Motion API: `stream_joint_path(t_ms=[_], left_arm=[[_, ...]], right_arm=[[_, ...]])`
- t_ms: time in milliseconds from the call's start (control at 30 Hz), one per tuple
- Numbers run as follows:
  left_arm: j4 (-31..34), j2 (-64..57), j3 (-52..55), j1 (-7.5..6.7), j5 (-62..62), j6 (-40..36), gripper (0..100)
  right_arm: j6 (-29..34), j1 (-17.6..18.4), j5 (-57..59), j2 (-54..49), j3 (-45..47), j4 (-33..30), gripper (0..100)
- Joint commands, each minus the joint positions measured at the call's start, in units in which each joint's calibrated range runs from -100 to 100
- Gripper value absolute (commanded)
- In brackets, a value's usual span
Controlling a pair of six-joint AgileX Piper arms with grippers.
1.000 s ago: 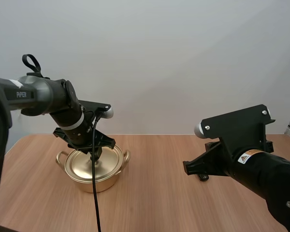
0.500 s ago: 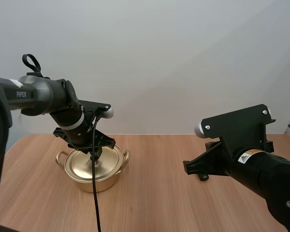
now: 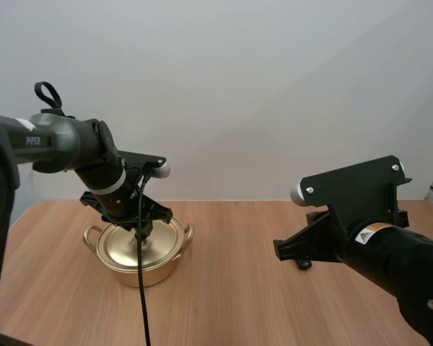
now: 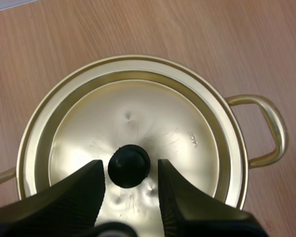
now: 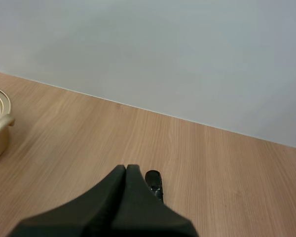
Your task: Open the pot, put the car inside, and close it
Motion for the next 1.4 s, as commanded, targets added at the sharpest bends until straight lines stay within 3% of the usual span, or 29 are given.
stream_joint_path(t_ms=[0, 300, 400, 567, 600, 1033, 1367], left_arm=[[0.0, 0.4, 0.0, -0.01, 0.3, 0.0, 59], [-0.7, 0.7, 0.0, -0.01, -0.3, 0.5, 59], [-0.8, 0.7, 0.0, -0.01, -0.3, 0.5, 52], [-0.8, 0.7, 0.0, -0.01, -0.2, 0.9, 5], [-0.8, 0.7, 0.0, -0.01, -0.2, 1.1, 0], [-0.4, -1.2, -0.8, -0.01, 0.3, 1.1, 0], [-1.7, -13.0, -8.4, -0.01, 6.0, 0.9, 0]], right_arm=[[0.0, 0.0, 0.0, 0.0, 0.1, 0.0, 0], [0.0, 0.0, 0.0, 0.0, 0.1, 0.0, 0], [0.0, 0.0, 0.0, 0.0, 0.1, 0.0, 0], [0.0, 0.0, 0.0, 0.0, 0.1, 0.0, 0], [0.0, 0.0, 0.0, 0.0, 0.1, 0.0, 0], [0.0, 0.0, 0.0, 0.0, 0.1, 0.0, 0], [0.0, 0.0, 0.0, 0.0, 0.1, 0.0, 0]])
